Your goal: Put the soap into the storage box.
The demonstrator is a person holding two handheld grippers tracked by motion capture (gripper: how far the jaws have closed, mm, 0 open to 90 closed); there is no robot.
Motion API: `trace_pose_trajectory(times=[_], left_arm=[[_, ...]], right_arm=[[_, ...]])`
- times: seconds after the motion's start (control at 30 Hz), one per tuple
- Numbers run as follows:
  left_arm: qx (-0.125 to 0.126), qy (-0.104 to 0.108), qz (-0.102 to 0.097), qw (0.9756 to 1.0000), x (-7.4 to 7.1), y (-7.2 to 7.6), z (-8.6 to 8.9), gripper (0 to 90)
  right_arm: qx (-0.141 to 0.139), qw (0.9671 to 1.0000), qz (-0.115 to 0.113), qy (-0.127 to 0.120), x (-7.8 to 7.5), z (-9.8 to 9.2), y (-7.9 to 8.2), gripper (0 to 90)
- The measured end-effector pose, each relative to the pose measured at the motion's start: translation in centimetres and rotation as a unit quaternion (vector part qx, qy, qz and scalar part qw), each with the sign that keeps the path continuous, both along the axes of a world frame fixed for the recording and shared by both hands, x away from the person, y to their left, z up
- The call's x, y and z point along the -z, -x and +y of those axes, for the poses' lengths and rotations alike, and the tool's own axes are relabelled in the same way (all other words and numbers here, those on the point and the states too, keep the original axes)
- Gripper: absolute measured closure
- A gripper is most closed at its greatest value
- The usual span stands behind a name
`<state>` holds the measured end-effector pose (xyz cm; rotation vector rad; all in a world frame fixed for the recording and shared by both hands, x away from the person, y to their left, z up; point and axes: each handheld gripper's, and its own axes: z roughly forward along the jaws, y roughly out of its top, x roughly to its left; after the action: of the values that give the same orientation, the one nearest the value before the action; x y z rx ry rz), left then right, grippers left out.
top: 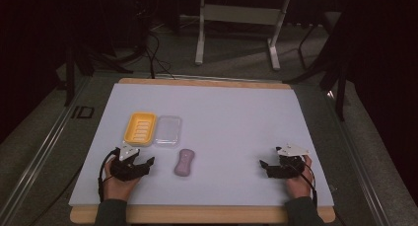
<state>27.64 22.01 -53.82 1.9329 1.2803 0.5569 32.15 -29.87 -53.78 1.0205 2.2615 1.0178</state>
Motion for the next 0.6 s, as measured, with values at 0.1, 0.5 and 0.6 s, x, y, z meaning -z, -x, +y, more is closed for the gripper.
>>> trace_pose_trajectory(times=[0.1,0.5,0.6], left_arm=[[-0.001,-0.001,0.001,1.0,0.0,0.0,0.0,35.2],[0.013,-0.017,0.019,0.9996,-0.5,0.2,-0.8,35.2],[0.02,-0.021,0.03,0.9991,-1.0,-0.2,-1.0,35.7]], right_arm=[[0.001,0.9999,-0.004,-0.012,-0.1,-0.3,0.1,14.2],[0.01,0.9997,-0.015,-0.014,-0.1,-0.3,0.3,14.7],[0.005,0.9998,-0.008,-0.018,-0.1,-0.4,0.1,15.2]])
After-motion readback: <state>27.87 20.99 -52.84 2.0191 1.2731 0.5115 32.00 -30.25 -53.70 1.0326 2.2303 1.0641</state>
